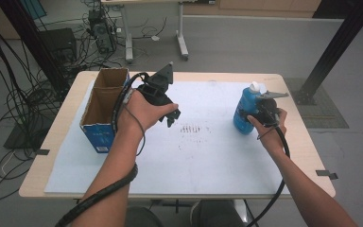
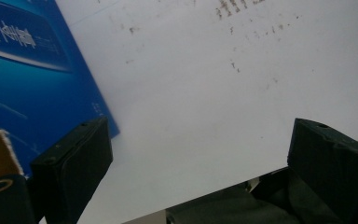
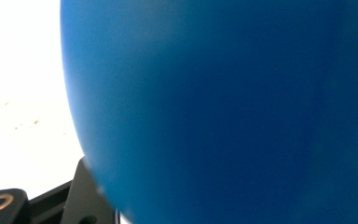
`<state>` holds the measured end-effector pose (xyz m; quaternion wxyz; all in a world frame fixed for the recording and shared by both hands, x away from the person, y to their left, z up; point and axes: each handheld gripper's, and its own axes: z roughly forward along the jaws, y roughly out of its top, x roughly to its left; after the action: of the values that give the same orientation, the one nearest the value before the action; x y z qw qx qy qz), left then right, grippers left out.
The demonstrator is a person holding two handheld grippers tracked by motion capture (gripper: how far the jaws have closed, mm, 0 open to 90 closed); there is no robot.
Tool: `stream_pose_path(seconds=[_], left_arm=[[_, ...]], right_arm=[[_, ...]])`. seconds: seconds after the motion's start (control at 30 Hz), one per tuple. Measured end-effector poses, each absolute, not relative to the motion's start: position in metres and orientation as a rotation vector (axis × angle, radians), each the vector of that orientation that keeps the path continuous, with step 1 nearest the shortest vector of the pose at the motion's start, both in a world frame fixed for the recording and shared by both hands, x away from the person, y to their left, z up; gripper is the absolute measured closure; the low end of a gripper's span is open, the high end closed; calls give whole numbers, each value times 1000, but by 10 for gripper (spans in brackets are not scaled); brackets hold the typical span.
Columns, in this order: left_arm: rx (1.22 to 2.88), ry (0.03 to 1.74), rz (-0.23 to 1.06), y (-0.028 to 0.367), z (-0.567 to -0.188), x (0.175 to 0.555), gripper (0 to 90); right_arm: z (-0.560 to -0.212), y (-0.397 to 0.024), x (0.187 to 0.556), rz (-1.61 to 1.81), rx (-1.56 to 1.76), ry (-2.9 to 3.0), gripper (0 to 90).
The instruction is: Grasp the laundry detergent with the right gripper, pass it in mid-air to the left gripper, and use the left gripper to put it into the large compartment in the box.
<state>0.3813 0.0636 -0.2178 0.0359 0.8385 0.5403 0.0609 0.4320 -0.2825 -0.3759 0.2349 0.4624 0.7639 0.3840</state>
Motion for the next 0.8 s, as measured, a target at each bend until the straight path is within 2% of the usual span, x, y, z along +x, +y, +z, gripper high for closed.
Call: stream_pose_path(seconds=[0.23, 0.57, 0.8], left_arm=[[2594, 1585, 180, 76, -204, 385, 69], [2712, 1413, 188, 89, -185, 397, 69], [2782, 1269, 248, 88, -162, 410, 69]], right_arm=[[-349, -275, 437, 1083, 1200, 2162, 440], [-313, -252, 451, 1136, 1052, 2313, 440], [-296, -226, 457, 1197, 896, 2440, 439]])
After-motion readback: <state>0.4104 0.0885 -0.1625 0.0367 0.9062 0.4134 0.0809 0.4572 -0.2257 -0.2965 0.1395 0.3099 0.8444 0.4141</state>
